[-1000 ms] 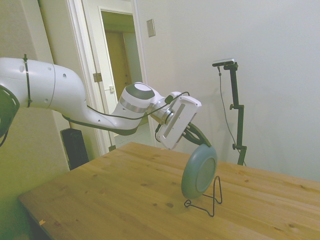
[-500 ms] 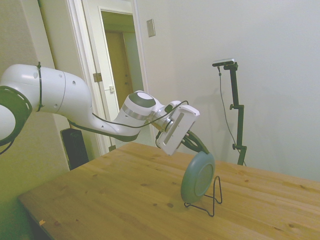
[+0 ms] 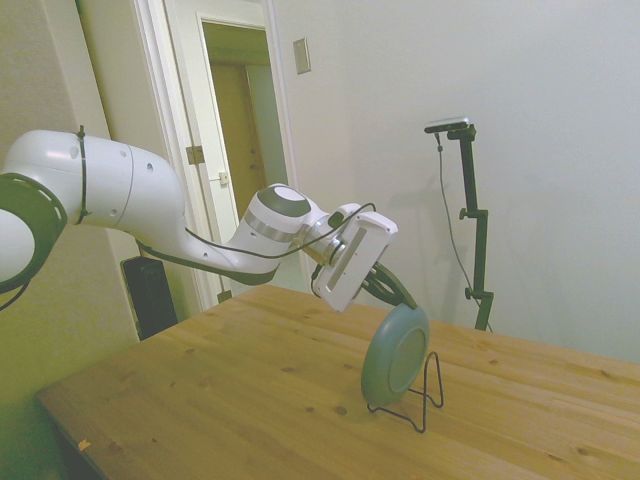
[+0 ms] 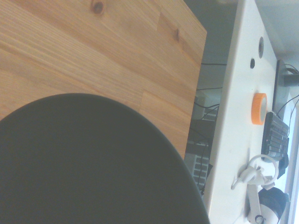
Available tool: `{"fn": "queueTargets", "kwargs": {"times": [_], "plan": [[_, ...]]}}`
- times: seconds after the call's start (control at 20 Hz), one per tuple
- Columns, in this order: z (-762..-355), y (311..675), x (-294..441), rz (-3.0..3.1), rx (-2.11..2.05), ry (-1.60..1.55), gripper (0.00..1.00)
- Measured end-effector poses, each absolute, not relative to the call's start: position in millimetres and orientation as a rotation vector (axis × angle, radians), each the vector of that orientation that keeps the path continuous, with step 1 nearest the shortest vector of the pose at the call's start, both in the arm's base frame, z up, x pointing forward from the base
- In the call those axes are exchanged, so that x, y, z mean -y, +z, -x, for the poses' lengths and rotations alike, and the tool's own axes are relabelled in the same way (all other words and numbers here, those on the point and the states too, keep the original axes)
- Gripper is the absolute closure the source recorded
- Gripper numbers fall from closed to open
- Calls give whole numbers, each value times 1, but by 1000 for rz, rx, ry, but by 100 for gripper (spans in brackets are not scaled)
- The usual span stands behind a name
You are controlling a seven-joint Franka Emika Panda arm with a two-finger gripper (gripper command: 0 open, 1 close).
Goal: Load the plate
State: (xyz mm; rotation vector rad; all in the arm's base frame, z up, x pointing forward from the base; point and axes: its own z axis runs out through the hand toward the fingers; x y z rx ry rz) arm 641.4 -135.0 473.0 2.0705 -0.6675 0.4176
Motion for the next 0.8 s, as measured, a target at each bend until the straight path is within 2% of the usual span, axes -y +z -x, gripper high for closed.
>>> {"fn": "queueTargets", "kwargs": {"times": [0.55, 0.8], "plan": [[-642, 473, 135, -2070, 668, 419, 0], [-647, 493, 113, -2171, 780, 428, 0]]}}
